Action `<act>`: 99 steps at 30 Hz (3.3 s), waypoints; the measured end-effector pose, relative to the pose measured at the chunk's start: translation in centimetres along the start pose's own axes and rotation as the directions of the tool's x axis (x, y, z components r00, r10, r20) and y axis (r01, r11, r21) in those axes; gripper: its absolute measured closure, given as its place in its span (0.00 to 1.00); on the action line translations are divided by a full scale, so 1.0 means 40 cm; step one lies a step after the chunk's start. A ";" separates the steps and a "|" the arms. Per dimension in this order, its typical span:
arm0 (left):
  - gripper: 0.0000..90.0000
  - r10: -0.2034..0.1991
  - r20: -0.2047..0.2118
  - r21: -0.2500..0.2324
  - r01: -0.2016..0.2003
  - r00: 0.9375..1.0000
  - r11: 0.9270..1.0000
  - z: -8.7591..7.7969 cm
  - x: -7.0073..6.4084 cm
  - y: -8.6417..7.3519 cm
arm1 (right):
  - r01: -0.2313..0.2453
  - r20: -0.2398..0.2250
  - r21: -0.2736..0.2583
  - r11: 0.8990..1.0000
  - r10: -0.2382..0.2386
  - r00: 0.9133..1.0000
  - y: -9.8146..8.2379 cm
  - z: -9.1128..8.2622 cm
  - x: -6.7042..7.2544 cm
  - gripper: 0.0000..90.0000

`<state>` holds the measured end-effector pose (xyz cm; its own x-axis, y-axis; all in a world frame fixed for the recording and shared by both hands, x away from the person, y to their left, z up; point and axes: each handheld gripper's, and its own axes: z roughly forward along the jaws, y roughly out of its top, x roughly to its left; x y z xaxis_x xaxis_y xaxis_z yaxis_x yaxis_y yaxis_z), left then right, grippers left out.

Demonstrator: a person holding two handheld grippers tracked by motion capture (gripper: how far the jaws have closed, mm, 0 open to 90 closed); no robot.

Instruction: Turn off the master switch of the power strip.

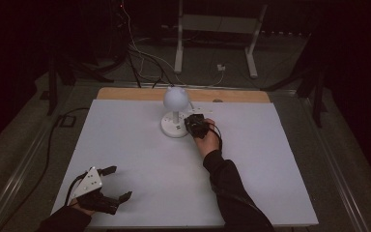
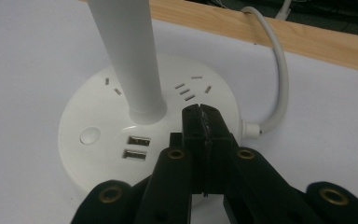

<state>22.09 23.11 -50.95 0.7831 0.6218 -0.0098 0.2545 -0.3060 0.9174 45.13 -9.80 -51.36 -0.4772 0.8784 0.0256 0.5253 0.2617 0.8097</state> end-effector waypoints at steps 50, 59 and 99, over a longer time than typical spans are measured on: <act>0.00 -0.005 -0.002 -0.005 0.005 1.000 1.000 0.000 0.002 -0.001 | -0.021 -0.023 0.002 1.000 0.021 1.000 0.026 -0.019 0.010 0.93; 0.00 -0.004 -0.007 -0.004 0.004 1.000 1.000 -0.001 0.003 0.000 | -0.030 -0.109 0.025 0.999 0.033 0.993 0.021 -0.041 -0.005 0.21; 0.00 -0.001 -0.005 0.006 0.001 1.000 1.000 0.003 0.001 -0.001 | 0.152 -0.378 -0.078 0.985 -0.171 0.910 -0.047 -0.269 -0.033 0.00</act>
<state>22.17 23.05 -51.02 0.7803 0.6253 -0.0085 0.2584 -0.3101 0.9149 37.20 -15.76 -46.60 -0.7902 0.6034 0.1067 0.3897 0.3604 0.8475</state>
